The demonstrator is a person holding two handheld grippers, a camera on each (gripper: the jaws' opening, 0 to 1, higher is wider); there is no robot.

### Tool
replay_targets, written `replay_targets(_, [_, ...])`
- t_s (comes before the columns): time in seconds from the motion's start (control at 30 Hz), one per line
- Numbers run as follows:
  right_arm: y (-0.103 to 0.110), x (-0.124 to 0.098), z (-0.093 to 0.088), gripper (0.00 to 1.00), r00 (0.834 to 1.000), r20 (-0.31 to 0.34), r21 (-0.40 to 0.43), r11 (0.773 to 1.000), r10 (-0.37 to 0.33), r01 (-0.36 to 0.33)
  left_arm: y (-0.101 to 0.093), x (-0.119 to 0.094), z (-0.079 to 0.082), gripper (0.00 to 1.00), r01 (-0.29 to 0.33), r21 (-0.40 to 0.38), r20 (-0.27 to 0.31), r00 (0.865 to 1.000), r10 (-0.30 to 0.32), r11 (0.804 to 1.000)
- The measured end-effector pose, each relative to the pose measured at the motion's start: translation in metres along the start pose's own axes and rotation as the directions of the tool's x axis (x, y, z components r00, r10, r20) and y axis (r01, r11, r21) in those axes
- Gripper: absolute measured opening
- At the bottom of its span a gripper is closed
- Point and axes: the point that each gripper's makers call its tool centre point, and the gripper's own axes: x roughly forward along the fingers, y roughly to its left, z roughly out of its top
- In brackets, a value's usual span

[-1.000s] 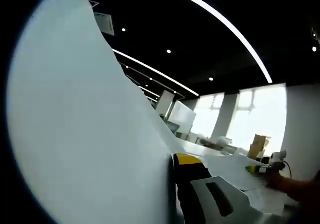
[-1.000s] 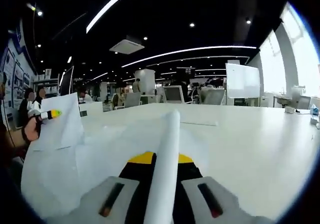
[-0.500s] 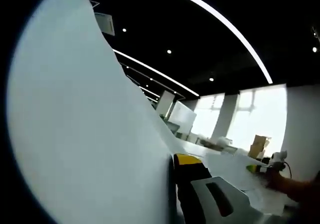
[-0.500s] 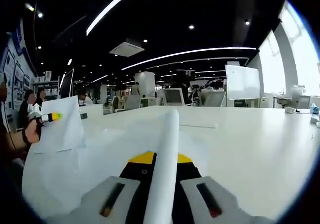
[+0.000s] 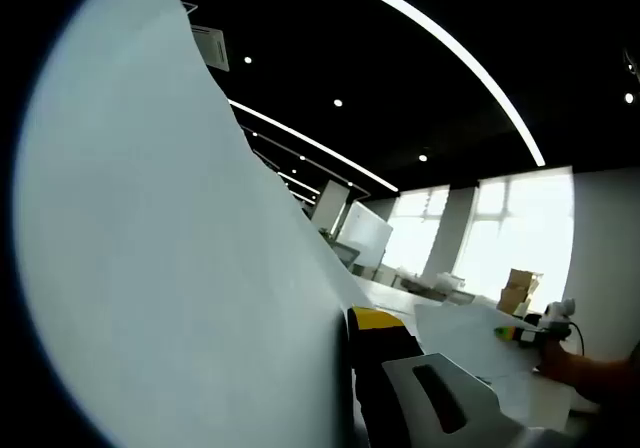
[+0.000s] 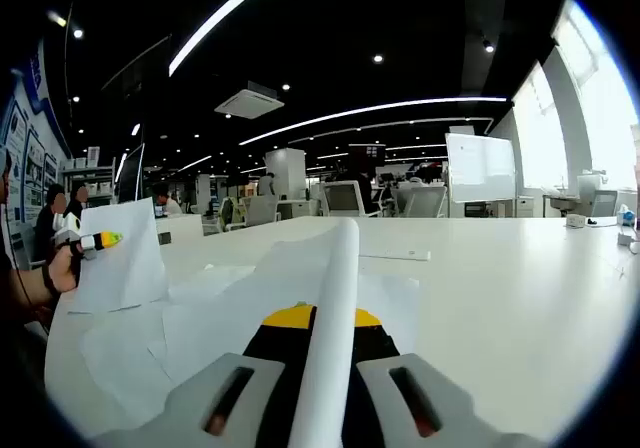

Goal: Organize the stack of printing papers by aligning and flattening the scattered papers on the table

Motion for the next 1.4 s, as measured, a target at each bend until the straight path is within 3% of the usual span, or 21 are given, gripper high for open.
replay_targets(0.3, [0.0, 0.0, 0.001, 0.0, 1.0, 0.003, -0.01, 1.0, -0.008, 0.008, -0.001, 0.001, 0.0, 0.08, 0.003, 0.0, -0.003, 1.0, -0.003, 1.0])
replay_targets(0.77, [0.008, -0.001, 0.02, 0.0, 0.999, 0.033, -0.082, 0.996, -0.029, 0.032, 0.001, 0.0, 0.002, 0.08, 0.002, -0.012, 0.007, 1.0, -0.002, 1.0])
replay_targets(1.4, [0.02, -0.007, 0.051, 0.0, 0.993, 0.121, -0.023, 1.0, -0.004, 0.007, 0.003, -0.001, 0.004, 0.08, 0.0, -0.011, 0.015, 1.0, 0.0, 1.0])
